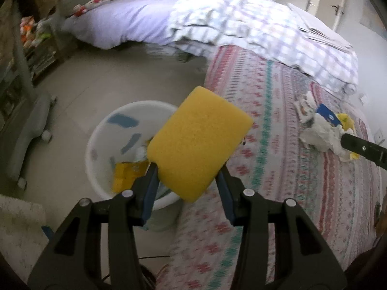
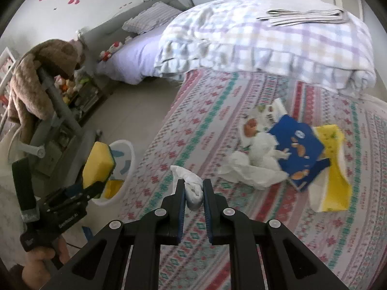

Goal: Collect trash
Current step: 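Carry the sponge and tissue to the wastebasket and open both tools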

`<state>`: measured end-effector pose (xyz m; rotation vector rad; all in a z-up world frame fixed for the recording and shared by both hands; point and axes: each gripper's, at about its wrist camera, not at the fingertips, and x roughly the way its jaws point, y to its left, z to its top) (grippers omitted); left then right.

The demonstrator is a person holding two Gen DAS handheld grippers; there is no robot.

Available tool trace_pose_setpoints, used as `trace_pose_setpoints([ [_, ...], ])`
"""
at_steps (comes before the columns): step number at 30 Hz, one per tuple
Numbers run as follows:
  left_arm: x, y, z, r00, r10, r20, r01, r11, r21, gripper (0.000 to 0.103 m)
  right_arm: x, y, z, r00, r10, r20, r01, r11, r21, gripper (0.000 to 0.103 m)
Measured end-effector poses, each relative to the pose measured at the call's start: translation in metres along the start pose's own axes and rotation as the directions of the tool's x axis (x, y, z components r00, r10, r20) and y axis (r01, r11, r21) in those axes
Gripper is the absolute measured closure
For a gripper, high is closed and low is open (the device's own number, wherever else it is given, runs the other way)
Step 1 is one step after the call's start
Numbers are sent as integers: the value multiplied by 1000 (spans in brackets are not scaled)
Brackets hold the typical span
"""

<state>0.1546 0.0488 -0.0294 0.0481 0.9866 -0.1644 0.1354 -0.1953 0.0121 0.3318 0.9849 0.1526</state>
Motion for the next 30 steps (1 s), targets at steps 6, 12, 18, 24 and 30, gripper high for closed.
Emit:
trace_pose_setpoints([
  [6, 1, 33, -5, 999, 44, -7, -44, 997, -61, 54, 18, 25, -2, 1000, 14, -21, -15, 999, -38, 88],
  [12, 3, 57, -4, 997, 72, -7, -72, 986, -147, 34, 32, 49, -2, 999, 39, -28, -41, 997, -64, 88],
  [18, -10, 72, -4, 990, 142, -10, -141, 968, -209, 10, 43, 77, -5, 996, 72, -60, -79, 988, -130, 88],
  [24, -15, 102, -9, 974, 222, -37, -224, 941, -253, 7, 63, 101, -3, 994, 67, -81, -82, 978, -190, 88],
  [30, -22, 126, -19, 973, 224, -59, -232, 929, -287, 7, 100, 129, 6, 988, 103, -119, -122, 979, -162, 88],
])
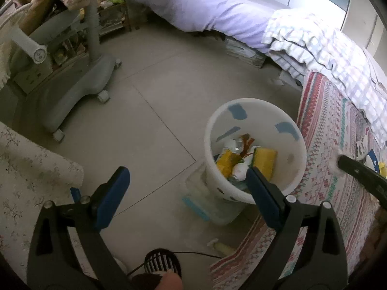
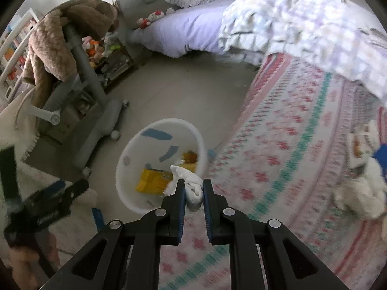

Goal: Collect trash
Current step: 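Carry the sponge and tissue to the wastebasket and open both tools, then move both tools back over the bed toward the yellow bag and white plastic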

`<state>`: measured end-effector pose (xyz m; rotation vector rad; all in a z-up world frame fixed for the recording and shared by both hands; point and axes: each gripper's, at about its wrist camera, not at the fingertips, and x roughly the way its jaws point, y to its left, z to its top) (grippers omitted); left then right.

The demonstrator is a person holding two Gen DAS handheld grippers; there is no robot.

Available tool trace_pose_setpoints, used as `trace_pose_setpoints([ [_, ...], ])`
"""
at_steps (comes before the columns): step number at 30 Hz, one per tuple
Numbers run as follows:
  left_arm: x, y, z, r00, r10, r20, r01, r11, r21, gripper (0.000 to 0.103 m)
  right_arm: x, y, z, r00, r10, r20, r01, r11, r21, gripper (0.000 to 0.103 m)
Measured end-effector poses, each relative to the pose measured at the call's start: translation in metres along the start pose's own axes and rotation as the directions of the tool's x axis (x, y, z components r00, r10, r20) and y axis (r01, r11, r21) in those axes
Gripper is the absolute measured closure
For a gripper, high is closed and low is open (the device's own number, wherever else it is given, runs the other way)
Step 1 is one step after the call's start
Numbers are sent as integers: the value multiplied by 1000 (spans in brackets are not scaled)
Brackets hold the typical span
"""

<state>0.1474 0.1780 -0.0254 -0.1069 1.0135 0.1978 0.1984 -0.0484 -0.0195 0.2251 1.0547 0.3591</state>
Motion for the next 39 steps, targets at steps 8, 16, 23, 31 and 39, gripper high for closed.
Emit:
trace_pose_setpoints([
  [8, 1, 11, -3, 1000, 17, 5, -17, 1000, 7, 7, 38, 23, 15, 1000, 8, -29, -7, 1000, 24, 86],
  [16, -1, 8, -4, 1000, 14, 2, -15, 1000, 27, 6, 27, 28, 20, 1000, 6, -5, -6, 999, 36, 31],
  [23, -8, -11, -5, 1000, 6, 14, -7, 998, 62, 1, -10, 10, 6, 999, -43, 25, 43, 999, 3, 31],
  [31, -15, -48, -8, 1000, -23, 17, 20, 991, 130, 1, -60, -34, -26, 988, -145, 49, 145, 989, 0, 31],
  [39, -21, -92, -16, 996, -93, -7, 93, 975, 201, 1, -107, -83, -53, 964, -251, 83, 247, 967, 55, 29],
])
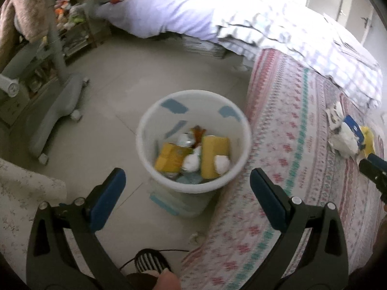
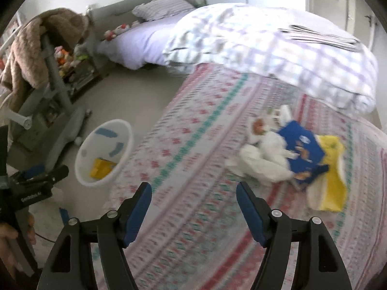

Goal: Collect trash
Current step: 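Move both tools back over the bed toward the yellow bag and white plastic, then grasp the yellow-and-white bag with the right tool while the left tool grasps the white plastic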

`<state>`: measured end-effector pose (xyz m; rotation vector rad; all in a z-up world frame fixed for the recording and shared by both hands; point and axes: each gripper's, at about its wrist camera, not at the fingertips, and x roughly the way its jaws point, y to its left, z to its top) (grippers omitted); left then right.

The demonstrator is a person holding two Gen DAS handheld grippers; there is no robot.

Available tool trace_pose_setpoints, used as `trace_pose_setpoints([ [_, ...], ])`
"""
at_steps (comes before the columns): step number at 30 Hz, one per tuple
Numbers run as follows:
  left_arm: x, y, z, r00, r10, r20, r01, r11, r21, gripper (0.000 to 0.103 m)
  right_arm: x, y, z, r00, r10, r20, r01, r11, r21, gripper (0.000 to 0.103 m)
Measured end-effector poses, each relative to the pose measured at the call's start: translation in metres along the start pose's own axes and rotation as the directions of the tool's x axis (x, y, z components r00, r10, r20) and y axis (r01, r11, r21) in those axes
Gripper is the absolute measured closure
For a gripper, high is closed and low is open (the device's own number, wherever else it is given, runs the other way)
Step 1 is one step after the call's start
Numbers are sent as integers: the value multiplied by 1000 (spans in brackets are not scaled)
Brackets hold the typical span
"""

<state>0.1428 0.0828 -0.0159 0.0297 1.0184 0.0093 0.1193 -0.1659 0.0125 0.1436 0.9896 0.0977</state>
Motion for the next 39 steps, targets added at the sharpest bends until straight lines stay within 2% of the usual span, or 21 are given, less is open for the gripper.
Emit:
trace_pose_setpoints([
  [6, 3, -33, -4, 999, -38, -30, 39, 999, 32, 1, -16, -53, -4, 999, -47, -4, 48, 993, 113, 27],
  [12, 11, -62, 1, 994, -94, -58, 95, 995, 19, 1, -29, -109, -2, 988, -153, 26, 147, 974, 172, 27],
  [16, 16, -79, 5, 987, -142, -78, 142, 990, -11, 1, -27, -144, -3, 984, -177, 5, 171, 956, 238, 27],
  [21, 20, -106, 9, 984, -161, -77, 162, 987, 6, 1, -20, -181, -8, 978, -208, -29, 207, 932, 298, 27],
  [25, 23, -129, 12, 981, -180, -72, 182, 983, 23, 1, -11, -200, -14, 977, -202, -68, 213, 919, 331, 27],
  [29, 29, -151, 12, 977, -196, -83, 200, 979, 44, 1, -1, -214, -18, 982, -156, -105, 185, 904, 385, 27],
  [36, 36, -186, 11, 968, -236, -83, 243, 967, 78, 1, 12, -218, -16, 984, -128, -122, 166, 904, 395, 28],
  [38, 37, -197, 9, 965, -248, -82, 256, 962, 95, 1, 16, -220, -15, 984, -129, -126, 169, 903, 395, 31],
  [39, 37, -202, 9, 962, -260, -83, 268, 958, 100, 1, 17, -220, -14, 984, -126, -126, 166, 903, 395, 38],
])
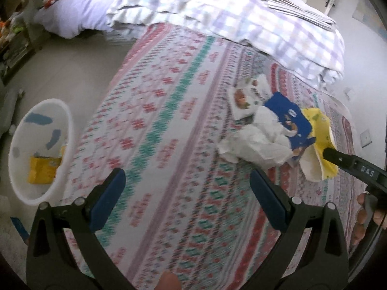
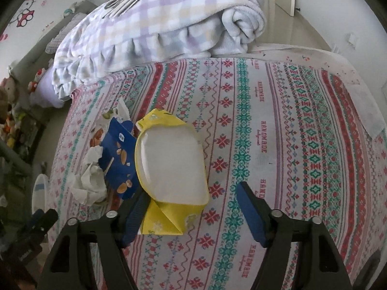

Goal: Collect trash
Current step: 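Grasp the yellow-and-white bag with the right tool while the left tool grasps the white plastic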

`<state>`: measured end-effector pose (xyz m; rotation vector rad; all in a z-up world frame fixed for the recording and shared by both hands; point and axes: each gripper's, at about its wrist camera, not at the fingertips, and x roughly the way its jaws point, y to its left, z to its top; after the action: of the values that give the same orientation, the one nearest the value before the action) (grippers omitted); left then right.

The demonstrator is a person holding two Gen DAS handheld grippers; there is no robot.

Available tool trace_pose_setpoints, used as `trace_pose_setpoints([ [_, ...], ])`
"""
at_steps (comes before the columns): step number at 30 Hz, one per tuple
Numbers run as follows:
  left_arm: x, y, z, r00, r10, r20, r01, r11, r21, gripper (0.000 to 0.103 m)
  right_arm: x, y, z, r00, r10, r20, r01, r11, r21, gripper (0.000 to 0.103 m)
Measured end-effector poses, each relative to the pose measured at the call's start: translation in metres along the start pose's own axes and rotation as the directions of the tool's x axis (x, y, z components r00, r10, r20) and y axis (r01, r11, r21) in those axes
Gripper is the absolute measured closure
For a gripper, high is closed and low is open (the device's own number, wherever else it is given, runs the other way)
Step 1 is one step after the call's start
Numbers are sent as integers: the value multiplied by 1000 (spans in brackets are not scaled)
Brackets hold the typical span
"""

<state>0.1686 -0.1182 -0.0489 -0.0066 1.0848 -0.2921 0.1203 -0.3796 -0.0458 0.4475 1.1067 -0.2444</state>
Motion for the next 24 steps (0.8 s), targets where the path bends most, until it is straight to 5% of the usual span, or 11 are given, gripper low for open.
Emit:
trace_pose_setpoints([
  [2, 3, -9, 0, 1000, -28, 2, 28, 1000, 8, 1, 3, -1, 2, 1000, 18, -16, -18, 1000, -4, 61],
  [7, 6, -30, 4, 998, -64, 22, 63, 997, 51, 1, -3, -6, 4, 1000, 19, -21, -20, 1000, -16, 68],
  [12, 12, -41, 7, 996, -86, 34, 84, 995, 63, 5, -17, -19, 3, 1000, 13, 1, -13, 1000, -12, 69],
  [24, 28, -54, 7, 988, -153, 34, 150, 985, 83, 49, -43, -45, -3, 999, 1, 41, -1, 1000, 6, 70],
])
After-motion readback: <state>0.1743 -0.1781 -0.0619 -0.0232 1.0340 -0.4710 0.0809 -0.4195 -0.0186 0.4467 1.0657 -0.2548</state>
